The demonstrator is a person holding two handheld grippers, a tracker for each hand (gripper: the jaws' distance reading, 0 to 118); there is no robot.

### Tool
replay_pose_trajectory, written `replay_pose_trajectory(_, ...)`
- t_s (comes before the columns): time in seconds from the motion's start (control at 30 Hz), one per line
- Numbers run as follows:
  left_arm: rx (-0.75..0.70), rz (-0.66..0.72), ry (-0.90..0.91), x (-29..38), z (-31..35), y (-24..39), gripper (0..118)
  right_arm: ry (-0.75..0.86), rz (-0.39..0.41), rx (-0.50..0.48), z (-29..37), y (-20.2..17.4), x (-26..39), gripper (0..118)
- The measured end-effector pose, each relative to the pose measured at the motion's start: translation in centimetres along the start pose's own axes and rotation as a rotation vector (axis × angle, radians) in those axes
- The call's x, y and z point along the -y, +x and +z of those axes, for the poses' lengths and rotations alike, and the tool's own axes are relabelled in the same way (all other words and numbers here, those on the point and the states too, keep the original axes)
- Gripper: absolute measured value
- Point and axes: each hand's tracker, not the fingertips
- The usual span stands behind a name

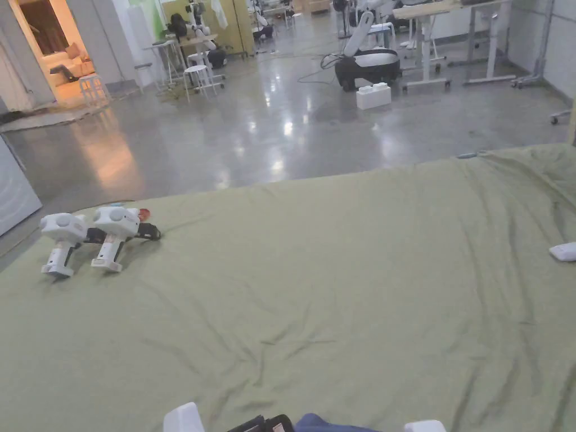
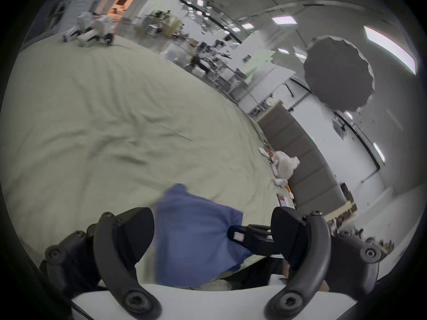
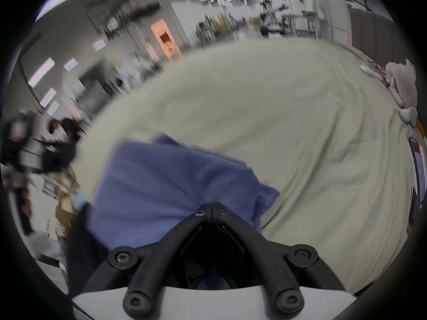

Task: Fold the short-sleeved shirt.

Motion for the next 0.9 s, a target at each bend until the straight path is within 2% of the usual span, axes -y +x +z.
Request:
replay_pose_trajectory(0.03, 0.012, 0.035, -0.001, 0.0, 0.3, -1.1, 105, -0.028, 0.027, -0.031, -1.1, 0.1, 0.3, 0)
replay_pose_trajectory(0.07, 0.024, 0.075, -0.004, 0.0, 0.4, -2.2, 106, 0.060, 0.014, -0.055, -0.7, 0.3, 0.5, 0)
replay_pose_trajectory(0.1, 0.035, 0.107, -0.013, 0.1, 0.3, -3.0, 107, 0.046, -0.009, -0.058, 0.1, 0.4, 0.4, 0)
replay_pose_trajectory(0.13, 0.053, 0.134, -0.034, 0.3, -0.2, -3.8, 108, 0.037, -0.025, -0.052, 0.5, 0.2, 0.3, 0)
replay_pose_trajectory(0.2, 0.080, 0.165, -0.068, 0.6, -1.7, -4.9, 108, 0.043, 0.027, -0.028, -0.3, -0.2, 0.5, 0)
replay_pose_trajectory(0.37, 0.131, 0.212, -0.200, 1.8, -7.8, -7.0, 106, 0.057, -0.011, -0.029, 0.3, -0.1, 0.9, 0)
replay_pose_trajectory(0.43, 0.130, 0.237, -0.238, 2.5, -9.8, -7.3, 97, 0.062, -0.015, -0.030, 0.3, -0.1, 0.9, 0)
replay_pose_trajectory(0.47, 0.112, 0.236, -0.266, 2.7, -10.6, -7.3, 81, 0.065, -0.017, -0.030, 0.3, -0.1, 1.0, 0)
replay_pose_trajectory(0.53, 0.046, 0.181, -0.266, 3.0, -11.1, -7.2, 68, 0.067, -0.023, -0.030, 0.2, 0.0, 1.1, 0)
replay_pose_trajectory(0.6, 0.043, 0.197, -0.275, 2.7, -10.4, -5.8, 48, 0.071, -0.033, -0.034, 0.2, 0.1, 1.1, 0)
replay_pose_trajectory(0.63, 0.013, 0.179, -0.276, 2.7, -10.3, -5.6, 43, 0.074, -0.038, -0.035, 0.2, 0.1, 1.2, 0)
replay_pose_trajectory(0.7, 0.009, 0.141, -0.271, 3.1, -10.0, -4.9, 40, 0.079, -0.034, -0.029, 0.3, -0.1, 1.3, 0)
replay_pose_trajectory(0.8, 0.026, 0.175, -0.245, 2.5, -9.2, -4.6, 35, 0.096, -0.029, -0.053, 1.3, 0.1, 1.3, 0)
replay_pose_trajectory(0.83, 0.055, 0.169, -0.237, 2.1, -8.4, -4.5, 34, 0.107, -0.052, -0.091, 1.9, 0.4, 1.2, 0)
replay_pose_trajectory(0.9, 0.085, 0.085, -0.175, 0.6, -5.5, -3.8, 34, 0.167, -0.151, -0.211, 3.7, 1.0, 1.5, 0)
